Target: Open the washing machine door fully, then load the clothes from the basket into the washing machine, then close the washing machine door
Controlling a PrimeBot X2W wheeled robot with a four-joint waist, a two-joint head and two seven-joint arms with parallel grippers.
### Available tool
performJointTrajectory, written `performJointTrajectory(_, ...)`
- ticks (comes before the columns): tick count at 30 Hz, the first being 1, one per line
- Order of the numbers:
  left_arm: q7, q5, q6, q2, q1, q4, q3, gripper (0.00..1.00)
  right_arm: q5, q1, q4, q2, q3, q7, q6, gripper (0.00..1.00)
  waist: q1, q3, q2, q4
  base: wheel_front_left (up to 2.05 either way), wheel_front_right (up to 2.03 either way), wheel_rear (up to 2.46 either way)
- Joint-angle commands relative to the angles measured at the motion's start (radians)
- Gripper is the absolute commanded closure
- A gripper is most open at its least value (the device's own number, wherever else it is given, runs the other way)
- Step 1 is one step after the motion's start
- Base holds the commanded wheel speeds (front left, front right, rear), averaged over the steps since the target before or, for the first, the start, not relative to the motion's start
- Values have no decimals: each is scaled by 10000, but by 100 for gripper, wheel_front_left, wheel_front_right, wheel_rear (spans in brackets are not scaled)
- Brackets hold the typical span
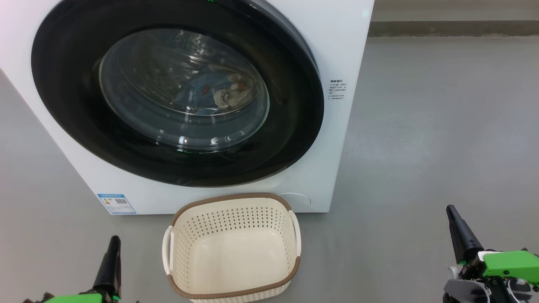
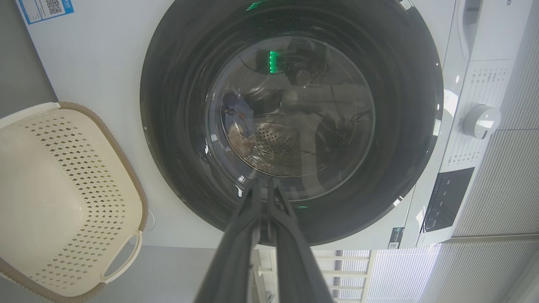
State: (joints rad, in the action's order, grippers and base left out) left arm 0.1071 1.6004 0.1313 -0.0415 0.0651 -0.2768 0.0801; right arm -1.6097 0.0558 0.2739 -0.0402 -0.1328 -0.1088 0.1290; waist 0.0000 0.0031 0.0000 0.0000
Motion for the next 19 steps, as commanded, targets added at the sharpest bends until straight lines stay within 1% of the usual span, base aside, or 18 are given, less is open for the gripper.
performJointTrajectory(1,60,83,-6,-87,429,319,336,100,18,523,-291,-102,181,-51,17,100,0,0,0,0,0,0,0)
performJointTrajectory(19,60,83,-6,-87,429,319,336,100,19,523,-291,-102,180,-52,17,100,0,0,0,0,0,0,0)
